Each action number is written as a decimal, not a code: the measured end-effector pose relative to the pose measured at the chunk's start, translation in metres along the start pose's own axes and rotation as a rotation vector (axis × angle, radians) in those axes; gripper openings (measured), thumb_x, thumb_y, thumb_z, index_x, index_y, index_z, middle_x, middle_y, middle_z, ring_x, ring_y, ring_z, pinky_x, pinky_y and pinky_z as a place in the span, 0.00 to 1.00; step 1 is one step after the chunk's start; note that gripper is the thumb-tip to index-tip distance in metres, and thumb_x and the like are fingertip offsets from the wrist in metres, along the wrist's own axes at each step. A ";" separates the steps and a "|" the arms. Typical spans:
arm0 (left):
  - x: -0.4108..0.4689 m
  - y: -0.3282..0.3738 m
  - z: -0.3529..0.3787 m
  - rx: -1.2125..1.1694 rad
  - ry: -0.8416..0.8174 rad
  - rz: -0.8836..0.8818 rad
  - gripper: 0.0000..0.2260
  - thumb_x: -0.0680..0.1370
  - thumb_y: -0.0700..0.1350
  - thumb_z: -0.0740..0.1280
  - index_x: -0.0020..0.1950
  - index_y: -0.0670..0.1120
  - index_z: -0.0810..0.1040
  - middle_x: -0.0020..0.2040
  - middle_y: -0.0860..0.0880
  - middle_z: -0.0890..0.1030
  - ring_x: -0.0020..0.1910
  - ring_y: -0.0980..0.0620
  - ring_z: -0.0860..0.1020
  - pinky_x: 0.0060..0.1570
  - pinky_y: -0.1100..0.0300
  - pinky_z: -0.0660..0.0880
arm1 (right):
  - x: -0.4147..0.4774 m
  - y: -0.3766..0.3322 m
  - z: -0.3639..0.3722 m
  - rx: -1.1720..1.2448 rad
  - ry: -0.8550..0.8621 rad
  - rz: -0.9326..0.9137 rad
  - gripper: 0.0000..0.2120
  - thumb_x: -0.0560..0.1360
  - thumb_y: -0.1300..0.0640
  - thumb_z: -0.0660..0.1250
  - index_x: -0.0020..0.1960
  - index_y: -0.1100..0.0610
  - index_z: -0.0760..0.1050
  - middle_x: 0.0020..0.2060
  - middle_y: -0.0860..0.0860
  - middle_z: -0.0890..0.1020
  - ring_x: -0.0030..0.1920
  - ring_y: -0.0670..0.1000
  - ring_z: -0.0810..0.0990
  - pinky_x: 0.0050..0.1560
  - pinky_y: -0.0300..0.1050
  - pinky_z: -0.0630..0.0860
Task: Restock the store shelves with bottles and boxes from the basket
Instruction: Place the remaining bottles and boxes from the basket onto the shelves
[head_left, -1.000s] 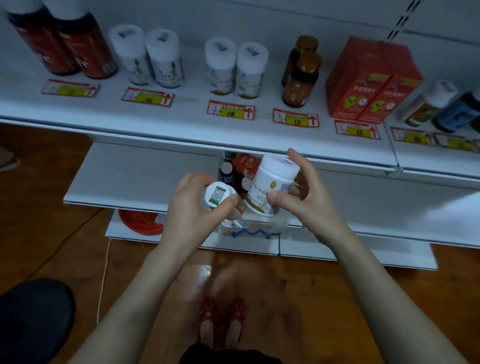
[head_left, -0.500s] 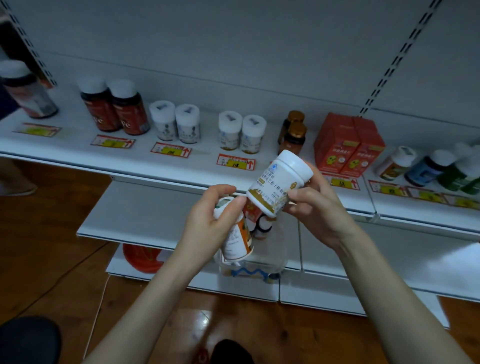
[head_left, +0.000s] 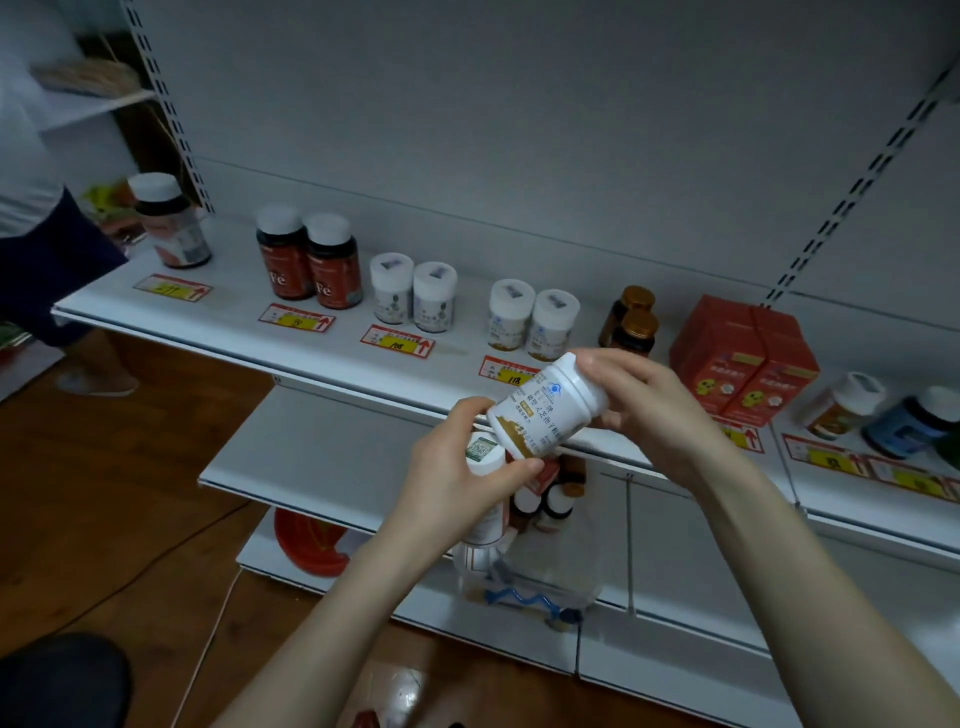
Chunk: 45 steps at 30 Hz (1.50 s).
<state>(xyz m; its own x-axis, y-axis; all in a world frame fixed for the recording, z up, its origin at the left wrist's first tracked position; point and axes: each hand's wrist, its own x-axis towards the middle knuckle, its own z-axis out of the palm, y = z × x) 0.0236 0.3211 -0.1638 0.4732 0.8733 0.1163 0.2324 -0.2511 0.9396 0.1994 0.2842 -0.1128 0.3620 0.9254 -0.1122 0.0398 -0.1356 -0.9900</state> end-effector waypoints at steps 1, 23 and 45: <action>0.002 -0.002 -0.004 0.015 0.007 0.003 0.20 0.67 0.46 0.76 0.55 0.54 0.72 0.47 0.56 0.79 0.46 0.58 0.78 0.44 0.65 0.73 | 0.005 -0.004 0.001 -0.037 -0.018 0.010 0.05 0.75 0.58 0.65 0.47 0.54 0.80 0.43 0.49 0.82 0.46 0.46 0.81 0.42 0.41 0.80; 0.134 -0.028 -0.087 -0.028 -0.179 -0.019 0.12 0.70 0.48 0.73 0.42 0.53 0.69 0.39 0.52 0.77 0.38 0.53 0.76 0.39 0.61 0.72 | 0.140 -0.075 0.031 -0.381 0.412 -0.268 0.16 0.70 0.62 0.71 0.58 0.60 0.77 0.52 0.49 0.78 0.52 0.45 0.76 0.51 0.32 0.74; 0.147 -0.039 -0.071 -0.050 -0.138 0.000 0.14 0.64 0.52 0.73 0.46 0.57 0.72 0.44 0.55 0.79 0.43 0.59 0.78 0.44 0.62 0.75 | 0.247 -0.018 0.019 -0.770 0.084 -0.027 0.17 0.70 0.64 0.70 0.58 0.61 0.76 0.60 0.56 0.76 0.62 0.53 0.74 0.58 0.41 0.69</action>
<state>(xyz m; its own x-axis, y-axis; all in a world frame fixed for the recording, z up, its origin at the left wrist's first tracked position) 0.0242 0.4884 -0.1602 0.5859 0.8070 0.0743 0.1916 -0.2270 0.9549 0.2702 0.5221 -0.1246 0.4198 0.9062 -0.0511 0.6751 -0.3494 -0.6497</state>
